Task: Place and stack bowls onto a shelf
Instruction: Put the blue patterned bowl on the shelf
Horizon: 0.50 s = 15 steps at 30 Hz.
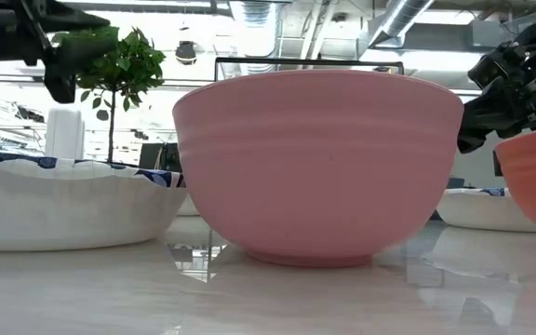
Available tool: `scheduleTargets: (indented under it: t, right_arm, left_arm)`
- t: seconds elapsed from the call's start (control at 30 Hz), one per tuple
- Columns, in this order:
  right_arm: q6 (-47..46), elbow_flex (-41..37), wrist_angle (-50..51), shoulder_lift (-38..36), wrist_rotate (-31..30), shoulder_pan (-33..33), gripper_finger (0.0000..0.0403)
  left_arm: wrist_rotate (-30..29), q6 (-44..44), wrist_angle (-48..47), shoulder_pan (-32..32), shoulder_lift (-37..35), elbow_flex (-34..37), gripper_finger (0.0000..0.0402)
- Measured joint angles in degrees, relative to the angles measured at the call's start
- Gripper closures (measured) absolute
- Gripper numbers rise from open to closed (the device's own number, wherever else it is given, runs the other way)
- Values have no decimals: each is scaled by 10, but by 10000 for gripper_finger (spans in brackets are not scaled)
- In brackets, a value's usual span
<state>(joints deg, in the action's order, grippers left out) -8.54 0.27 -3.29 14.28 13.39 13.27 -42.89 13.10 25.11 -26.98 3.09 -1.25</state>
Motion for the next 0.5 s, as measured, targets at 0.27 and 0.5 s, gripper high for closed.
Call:
scheduleTargets:
  t: [0.27, 0.5]
  right_arm:
    - [-19, 0, -3, 0, -21, 4, 274]
    - [-81, 0, -3, 0, -22, 4, 274]
  left_arm:
    - [-12, 1, -61, 0, 40, -86, 195]
    - [-145, 10, -205, 12, 153, -231, 191]
